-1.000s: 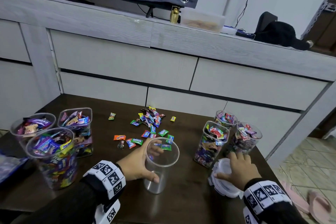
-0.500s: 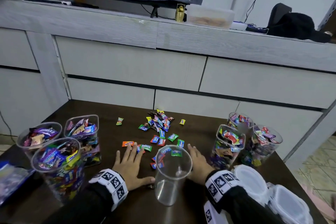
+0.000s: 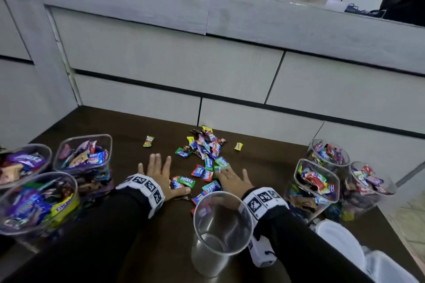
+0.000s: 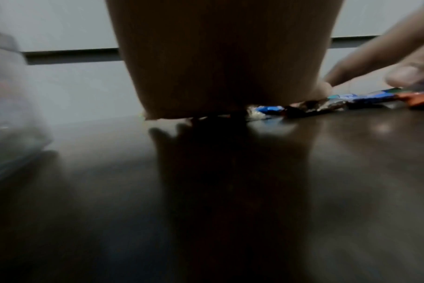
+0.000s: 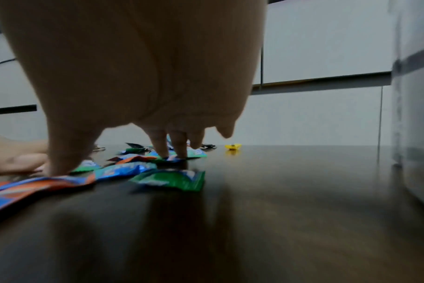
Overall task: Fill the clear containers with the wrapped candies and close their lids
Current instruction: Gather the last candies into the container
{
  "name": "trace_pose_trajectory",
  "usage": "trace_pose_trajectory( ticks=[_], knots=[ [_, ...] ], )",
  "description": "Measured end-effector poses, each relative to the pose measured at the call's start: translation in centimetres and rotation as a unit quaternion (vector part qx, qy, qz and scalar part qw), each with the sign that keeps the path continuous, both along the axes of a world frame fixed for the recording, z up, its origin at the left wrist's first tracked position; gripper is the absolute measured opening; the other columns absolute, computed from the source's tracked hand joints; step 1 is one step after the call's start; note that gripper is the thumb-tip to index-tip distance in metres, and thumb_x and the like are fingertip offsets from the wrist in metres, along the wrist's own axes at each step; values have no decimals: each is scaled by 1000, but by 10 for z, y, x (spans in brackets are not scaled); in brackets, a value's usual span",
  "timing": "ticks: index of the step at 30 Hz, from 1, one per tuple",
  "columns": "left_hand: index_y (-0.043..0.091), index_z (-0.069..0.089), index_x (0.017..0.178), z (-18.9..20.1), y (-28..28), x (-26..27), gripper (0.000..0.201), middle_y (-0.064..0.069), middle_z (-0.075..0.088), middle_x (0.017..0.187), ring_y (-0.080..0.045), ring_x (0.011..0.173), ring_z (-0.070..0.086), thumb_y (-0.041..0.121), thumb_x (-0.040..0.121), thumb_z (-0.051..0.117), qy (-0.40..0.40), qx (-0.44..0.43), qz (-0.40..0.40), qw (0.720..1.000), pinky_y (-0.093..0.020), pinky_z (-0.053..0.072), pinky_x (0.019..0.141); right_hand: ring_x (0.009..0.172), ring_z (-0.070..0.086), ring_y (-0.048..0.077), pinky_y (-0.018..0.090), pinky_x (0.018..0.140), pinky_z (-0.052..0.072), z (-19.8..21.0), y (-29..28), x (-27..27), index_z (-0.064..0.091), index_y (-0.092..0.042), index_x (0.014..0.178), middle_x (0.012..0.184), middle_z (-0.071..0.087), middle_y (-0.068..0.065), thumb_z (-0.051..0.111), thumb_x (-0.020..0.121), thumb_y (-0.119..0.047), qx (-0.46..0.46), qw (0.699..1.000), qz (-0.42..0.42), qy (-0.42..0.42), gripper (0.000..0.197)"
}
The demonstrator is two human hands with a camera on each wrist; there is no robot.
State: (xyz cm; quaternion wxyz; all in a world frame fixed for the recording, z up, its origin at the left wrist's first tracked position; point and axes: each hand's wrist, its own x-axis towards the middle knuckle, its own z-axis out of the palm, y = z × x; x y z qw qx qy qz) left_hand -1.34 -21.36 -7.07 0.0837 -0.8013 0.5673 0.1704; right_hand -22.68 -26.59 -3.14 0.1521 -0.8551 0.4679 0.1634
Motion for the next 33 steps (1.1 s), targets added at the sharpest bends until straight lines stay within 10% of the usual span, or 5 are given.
trace_pose_trajectory(
  ticks=[4,8,14,22,33],
  knots=[
    [20,-19,152,0,-22,-7,122,-2,-29,158,-20,144,-30,93,68,32,22,-30,-116,993,-56,-14,115,119,43,23,42,109,32,13,-28,11,49,-13,120,125,48,10,59,86,-51,-51,988,-36,-140,52],
    [20,-19,152,14,-50,9,124,-7,-29,157,-25,144,-29,94,57,11,49,-95,-19,994,-55,-13,115,134,32,33,42,110,31,16,-66,20,32,-9,139,143,33,16,61,85,-53,-77,969,-161,-170,75],
    [14,-5,155,14,-86,42,116,-20,-15,160,-38,147,-15,89,73,27,52,-61,155,985,-56,-2,117,145,8,39,52,117,15,-4,-118,43,3,-18,152,159,3,15,48,80,-72,-29,965,-242,-96,100],
    [14,-9,154,5,-121,24,107,-8,-15,162,-25,150,-10,78,83,40,94,-85,17,992,-50,0,119,144,8,38,61,113,15,-21,-149,92,6,-33,150,159,4,4,41,78,-78,-80,990,-86,-77,92],
    [11,-9,154,23,-103,4,112,-7,-15,162,-23,150,-7,67,82,57,118,-46,-177,976,-48,3,120,144,18,31,41,117,21,-6,-119,69,27,-19,148,159,12,10,45,99,-28,-21,990,83,-113,54]
  ],
)
